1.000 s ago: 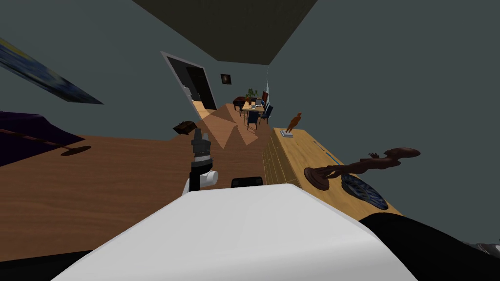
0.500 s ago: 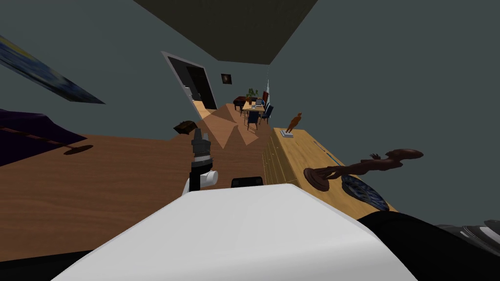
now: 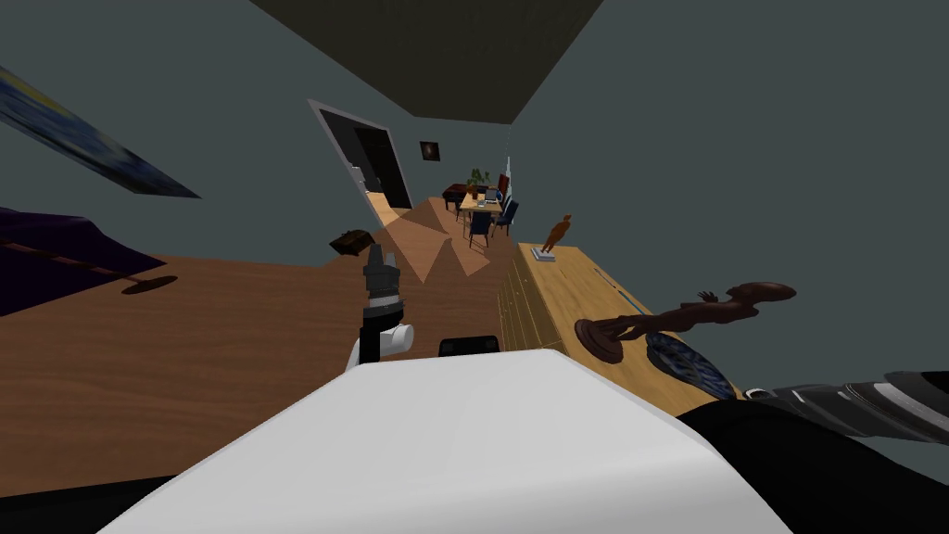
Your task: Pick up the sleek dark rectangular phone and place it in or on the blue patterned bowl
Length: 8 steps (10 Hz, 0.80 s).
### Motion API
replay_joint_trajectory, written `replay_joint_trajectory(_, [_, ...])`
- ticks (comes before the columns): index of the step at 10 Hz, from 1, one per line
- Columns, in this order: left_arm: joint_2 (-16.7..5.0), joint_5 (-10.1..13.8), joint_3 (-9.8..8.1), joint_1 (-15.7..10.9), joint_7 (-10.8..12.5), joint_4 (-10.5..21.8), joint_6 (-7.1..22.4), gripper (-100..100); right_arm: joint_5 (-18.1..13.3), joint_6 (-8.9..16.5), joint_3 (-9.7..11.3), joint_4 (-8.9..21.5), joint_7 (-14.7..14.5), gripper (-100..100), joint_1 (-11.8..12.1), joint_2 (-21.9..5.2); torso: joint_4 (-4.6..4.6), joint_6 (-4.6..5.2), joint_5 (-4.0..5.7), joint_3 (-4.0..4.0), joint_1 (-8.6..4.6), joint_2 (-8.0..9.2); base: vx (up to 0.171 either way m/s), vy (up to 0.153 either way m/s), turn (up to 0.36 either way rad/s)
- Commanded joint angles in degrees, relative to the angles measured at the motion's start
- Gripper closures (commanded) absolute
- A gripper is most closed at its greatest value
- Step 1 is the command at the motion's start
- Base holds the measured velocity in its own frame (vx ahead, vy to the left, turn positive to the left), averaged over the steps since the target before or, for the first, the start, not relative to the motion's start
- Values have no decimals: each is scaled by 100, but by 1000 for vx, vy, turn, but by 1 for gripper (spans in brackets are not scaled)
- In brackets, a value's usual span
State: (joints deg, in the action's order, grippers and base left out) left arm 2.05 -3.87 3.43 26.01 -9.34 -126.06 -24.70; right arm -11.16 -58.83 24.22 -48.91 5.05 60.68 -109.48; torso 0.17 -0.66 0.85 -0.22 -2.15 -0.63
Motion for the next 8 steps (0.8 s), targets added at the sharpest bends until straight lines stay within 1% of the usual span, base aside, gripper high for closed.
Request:
replay_joint_trajectory(1, [0, 0, 0, 0, 0, 0, 0, 0, -286, -255, -39, 286, 176, 100, -286, 167, 0, 0, 0, 0, 0, 0, 7, -15, 22])
replay_joint_trajectory(2, [0, 0, 0, 0, 0, 0, 0, 0, -263, -255, -39, 298, 176, 100, -374, 167, 1, 10, 2, 3, -1, 5, 4, -7, -4])
replay_joint_trajectory(3, [0, 0, 0, 0, 0, 0, 0, 0, -446, -255, -39, 298, 176, 100, -501, 167, 3, 15, 5, 7, 1, 11, 0, 0, -14])
replay_joint_trajectory(5, [0, 0, 0, 0, 0, 0, 0, 0, -465, -478, 6, 431, 260, 100, -799, 27, 3, 11, 1, 9, 4, 14, 1, -6, -9])
replay_joint_trajectory(6, [0, 0, 0, 0, 0, 0, 0, 0, -465, -478, 6, 431, 260, 100, -799, 27, 3, 4, -4, 6, 5, 9, 4, -14, 18])
replay_joint_trajectory(7, [0, 0, 0, 0, 0, 0, 0, 0, -448, -572, 24, 480, 294, 100, -923, -22, 2, 7, 2, 6, 4, 9, 8, -10, 0])
replay_joint_trajectory(8, [0, 0, 0, 0, 0, 0, 0, 0, -512, -572, 24, 480, 294, 100, -923, -22, 2, 7, 2, 6, 1, 10, 8, -9, 4])
